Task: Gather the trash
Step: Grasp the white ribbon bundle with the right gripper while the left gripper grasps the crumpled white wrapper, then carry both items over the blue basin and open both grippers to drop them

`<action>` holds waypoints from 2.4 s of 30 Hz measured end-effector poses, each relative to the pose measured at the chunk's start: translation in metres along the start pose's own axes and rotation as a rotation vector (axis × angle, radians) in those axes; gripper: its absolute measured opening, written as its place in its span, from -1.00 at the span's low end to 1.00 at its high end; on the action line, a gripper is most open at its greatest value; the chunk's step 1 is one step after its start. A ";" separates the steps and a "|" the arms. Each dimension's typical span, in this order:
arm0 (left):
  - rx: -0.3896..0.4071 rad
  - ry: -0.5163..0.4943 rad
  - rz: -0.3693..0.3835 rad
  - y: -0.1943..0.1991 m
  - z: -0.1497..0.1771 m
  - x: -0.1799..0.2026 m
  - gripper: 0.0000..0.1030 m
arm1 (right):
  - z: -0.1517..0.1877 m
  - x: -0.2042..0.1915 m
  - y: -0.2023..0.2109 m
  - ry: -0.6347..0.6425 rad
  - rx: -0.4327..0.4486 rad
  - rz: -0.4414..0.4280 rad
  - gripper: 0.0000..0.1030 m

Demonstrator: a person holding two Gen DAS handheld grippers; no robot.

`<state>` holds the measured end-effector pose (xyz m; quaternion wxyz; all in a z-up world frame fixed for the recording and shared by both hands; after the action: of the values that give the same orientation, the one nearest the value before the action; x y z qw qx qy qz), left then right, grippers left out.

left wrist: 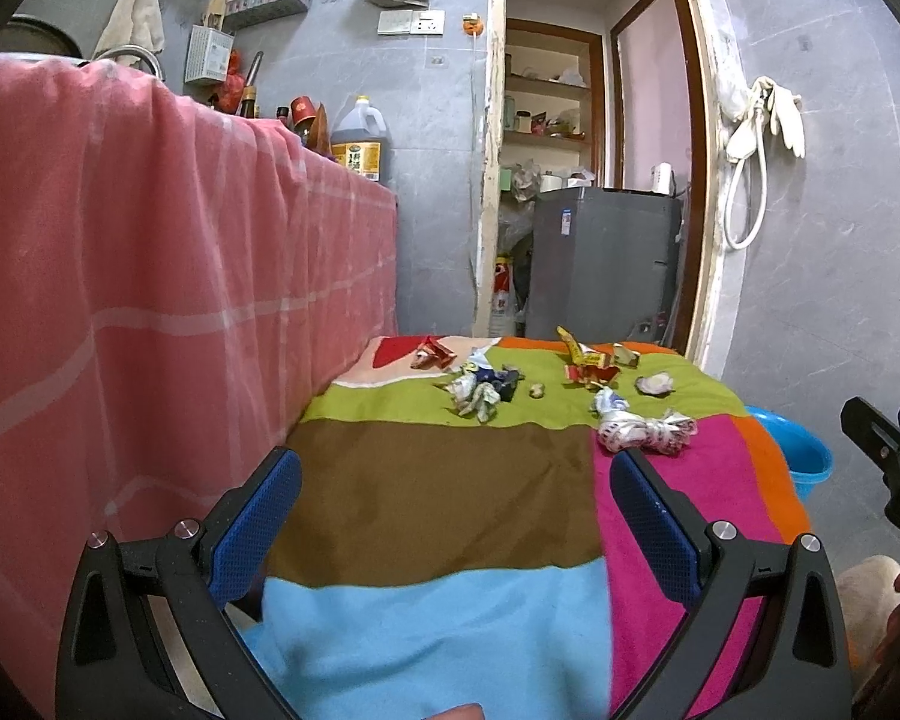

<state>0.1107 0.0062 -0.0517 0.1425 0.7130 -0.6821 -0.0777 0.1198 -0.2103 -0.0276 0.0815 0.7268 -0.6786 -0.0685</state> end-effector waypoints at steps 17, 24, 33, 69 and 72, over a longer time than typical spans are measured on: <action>-0.115 0.041 -0.014 -0.085 -0.024 -0.021 0.96 | -0.008 -0.021 -0.111 0.079 -0.145 -0.180 1.00; -0.230 0.094 0.048 -0.121 -0.016 -0.026 0.95 | 0.014 -0.037 -0.149 0.127 -0.292 -0.263 1.00; -0.324 0.093 0.106 -0.151 -0.013 -0.023 0.85 | 0.056 -0.056 -0.182 0.231 -0.466 -0.315 0.78; -0.388 0.093 0.240 -0.160 -0.010 0.025 -0.78 | 0.046 -0.039 -0.185 0.014 -0.433 -0.386 -0.63; -0.359 0.089 0.262 -0.154 -0.015 0.043 -0.77 | 0.033 -0.024 -0.177 -0.009 -0.373 -0.362 -0.63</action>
<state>0.2639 -0.0307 -0.0811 0.3059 0.5842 -0.7372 -0.1470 0.2840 -0.1753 -0.0973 0.1976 0.8085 -0.5134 -0.2091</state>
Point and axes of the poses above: each gripper's, at about its wrist camera, not at the fingertips, and y roughly against the way its jaws point, x to its right, z to its underside, the point moved 10 cm from there along -y, roughly the way its jaws point, and after that the axes turned 3 degrees about y, right-handed, at the moved point
